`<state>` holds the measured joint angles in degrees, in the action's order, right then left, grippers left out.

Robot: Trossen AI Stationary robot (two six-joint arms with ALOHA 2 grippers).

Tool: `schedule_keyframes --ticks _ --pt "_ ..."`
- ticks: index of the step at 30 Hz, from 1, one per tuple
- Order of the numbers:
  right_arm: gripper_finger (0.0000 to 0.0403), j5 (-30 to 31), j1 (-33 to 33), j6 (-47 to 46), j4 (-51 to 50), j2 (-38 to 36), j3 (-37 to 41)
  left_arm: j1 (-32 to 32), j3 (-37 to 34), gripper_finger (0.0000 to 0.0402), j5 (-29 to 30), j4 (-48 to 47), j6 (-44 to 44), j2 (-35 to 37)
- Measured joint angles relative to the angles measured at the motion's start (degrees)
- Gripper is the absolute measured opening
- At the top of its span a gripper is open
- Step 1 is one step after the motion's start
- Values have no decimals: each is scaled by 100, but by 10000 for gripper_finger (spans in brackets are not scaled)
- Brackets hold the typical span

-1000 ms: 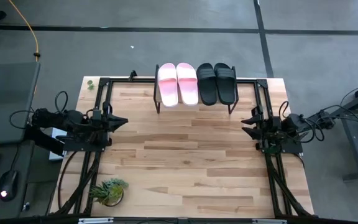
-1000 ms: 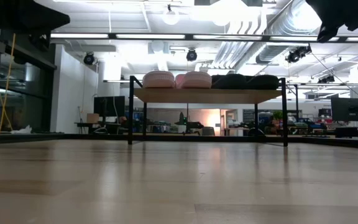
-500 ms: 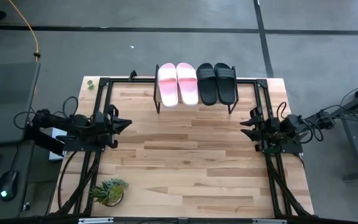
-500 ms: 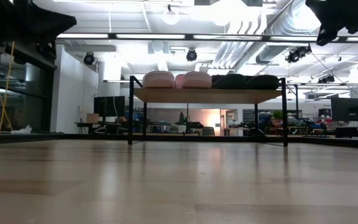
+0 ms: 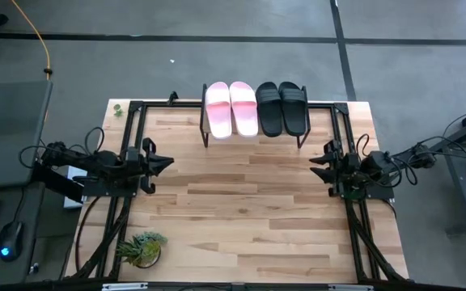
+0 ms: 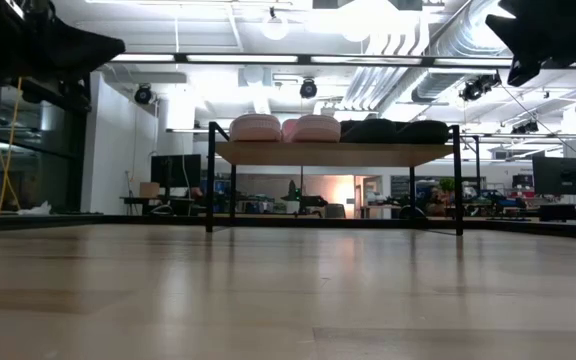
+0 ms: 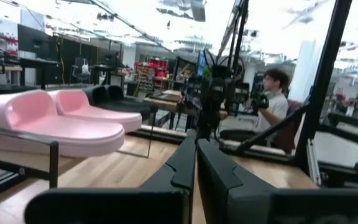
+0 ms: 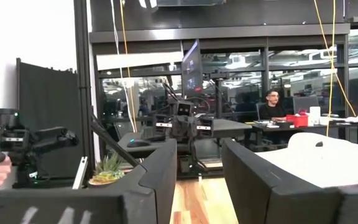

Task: Pick and place slides into the shelf
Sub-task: Return to Home Position

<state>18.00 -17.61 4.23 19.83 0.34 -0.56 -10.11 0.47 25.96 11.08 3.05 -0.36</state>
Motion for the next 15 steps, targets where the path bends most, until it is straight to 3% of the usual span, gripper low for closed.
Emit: schedule_keyframes --ticks 15 --pt "118 -1 0 -33 -990 0 2 0 0 5 254 -699 -259 0"
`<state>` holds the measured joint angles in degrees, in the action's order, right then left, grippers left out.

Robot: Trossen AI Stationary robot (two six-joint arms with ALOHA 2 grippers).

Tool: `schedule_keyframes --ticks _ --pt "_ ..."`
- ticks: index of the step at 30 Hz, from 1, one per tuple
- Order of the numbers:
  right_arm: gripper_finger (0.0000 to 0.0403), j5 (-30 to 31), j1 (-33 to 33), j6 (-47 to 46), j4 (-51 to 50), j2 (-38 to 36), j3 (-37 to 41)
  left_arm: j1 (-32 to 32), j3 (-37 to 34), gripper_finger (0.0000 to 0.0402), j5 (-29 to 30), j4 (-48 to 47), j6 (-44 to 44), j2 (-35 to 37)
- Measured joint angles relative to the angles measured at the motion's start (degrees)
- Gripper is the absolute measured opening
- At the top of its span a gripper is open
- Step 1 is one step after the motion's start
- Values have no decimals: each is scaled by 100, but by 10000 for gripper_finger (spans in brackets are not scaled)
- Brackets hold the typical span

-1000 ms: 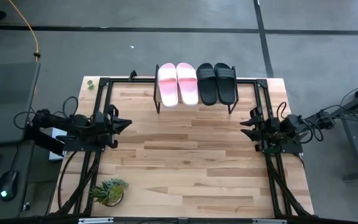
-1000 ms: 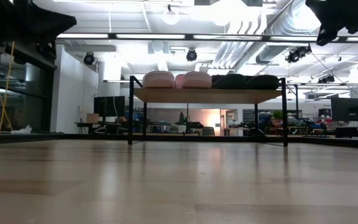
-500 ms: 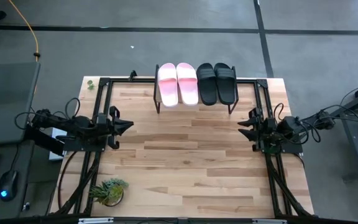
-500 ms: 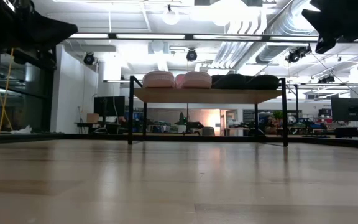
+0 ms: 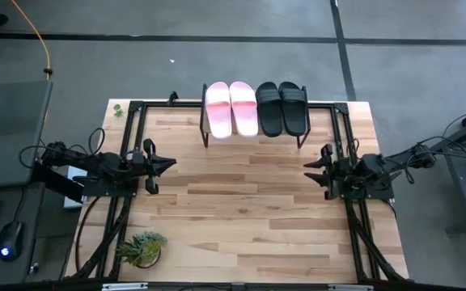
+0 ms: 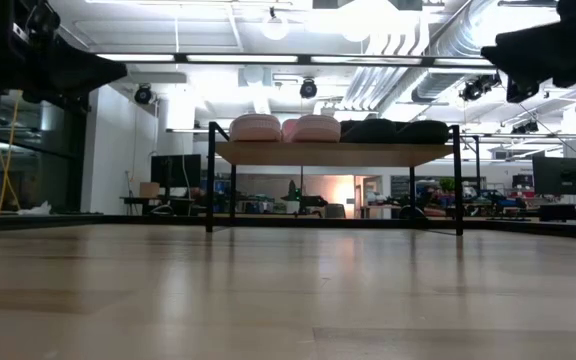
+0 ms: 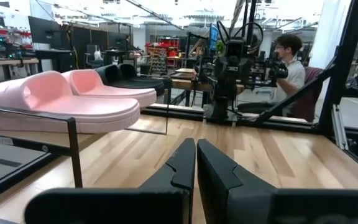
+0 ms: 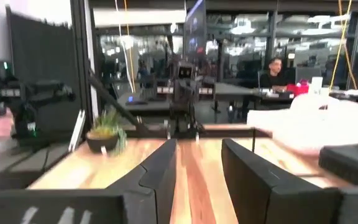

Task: Pick and place slides into the shelf
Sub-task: Return to Home Position

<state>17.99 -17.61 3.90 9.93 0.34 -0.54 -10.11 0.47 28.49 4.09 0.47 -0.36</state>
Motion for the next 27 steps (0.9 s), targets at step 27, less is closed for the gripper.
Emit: schedule_keyframes --ticks 27 --pt "118 -48 0 -107 -701 70 -7 -4 1 5 111 6 -516 -334"
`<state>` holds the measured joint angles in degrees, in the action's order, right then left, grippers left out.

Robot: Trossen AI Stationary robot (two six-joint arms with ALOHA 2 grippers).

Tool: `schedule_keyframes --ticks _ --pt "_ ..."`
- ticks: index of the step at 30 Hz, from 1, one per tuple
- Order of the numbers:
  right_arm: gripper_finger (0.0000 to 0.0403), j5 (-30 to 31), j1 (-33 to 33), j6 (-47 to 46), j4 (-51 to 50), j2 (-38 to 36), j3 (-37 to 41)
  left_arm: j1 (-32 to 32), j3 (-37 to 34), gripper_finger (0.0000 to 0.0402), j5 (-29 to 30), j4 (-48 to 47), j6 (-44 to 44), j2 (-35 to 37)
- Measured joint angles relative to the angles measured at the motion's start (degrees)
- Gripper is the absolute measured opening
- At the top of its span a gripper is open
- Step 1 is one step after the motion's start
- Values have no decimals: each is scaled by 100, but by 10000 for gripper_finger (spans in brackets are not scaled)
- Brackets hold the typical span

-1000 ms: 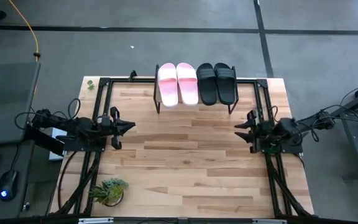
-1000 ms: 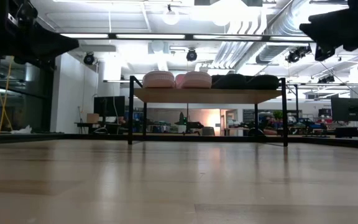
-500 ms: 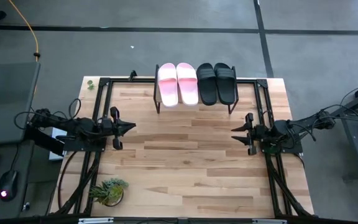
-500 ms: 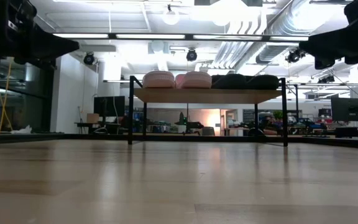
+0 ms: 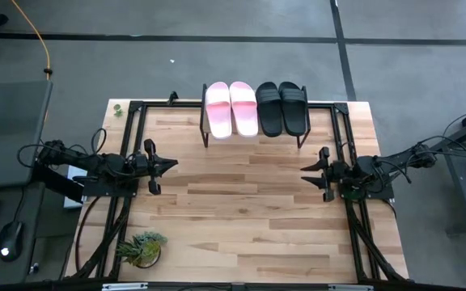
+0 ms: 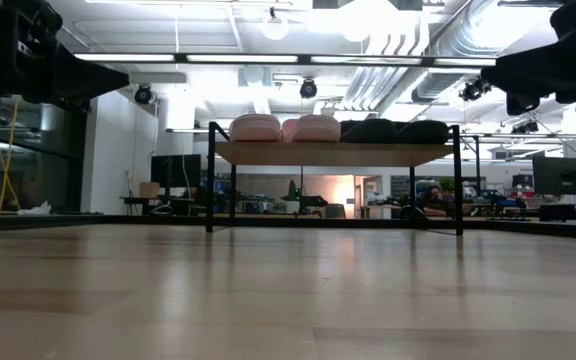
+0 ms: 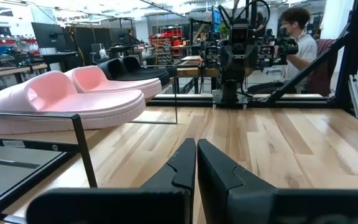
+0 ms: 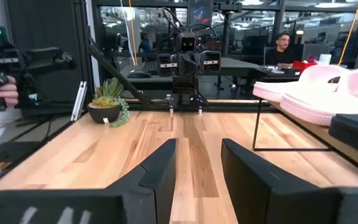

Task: Pick and place slides into the shelf
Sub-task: Return to Home Position

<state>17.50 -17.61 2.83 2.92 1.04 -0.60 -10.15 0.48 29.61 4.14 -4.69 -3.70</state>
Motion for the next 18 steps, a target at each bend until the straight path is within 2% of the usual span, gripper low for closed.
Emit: schedule_keyframes --ticks 5,18 --pt "118 -5 0 -289 -4 0 -2 0 -1 5 0 0 0 0" --pt "118 -12 0 -285 -8 0 -4 0 1 5 0 2 2 2"
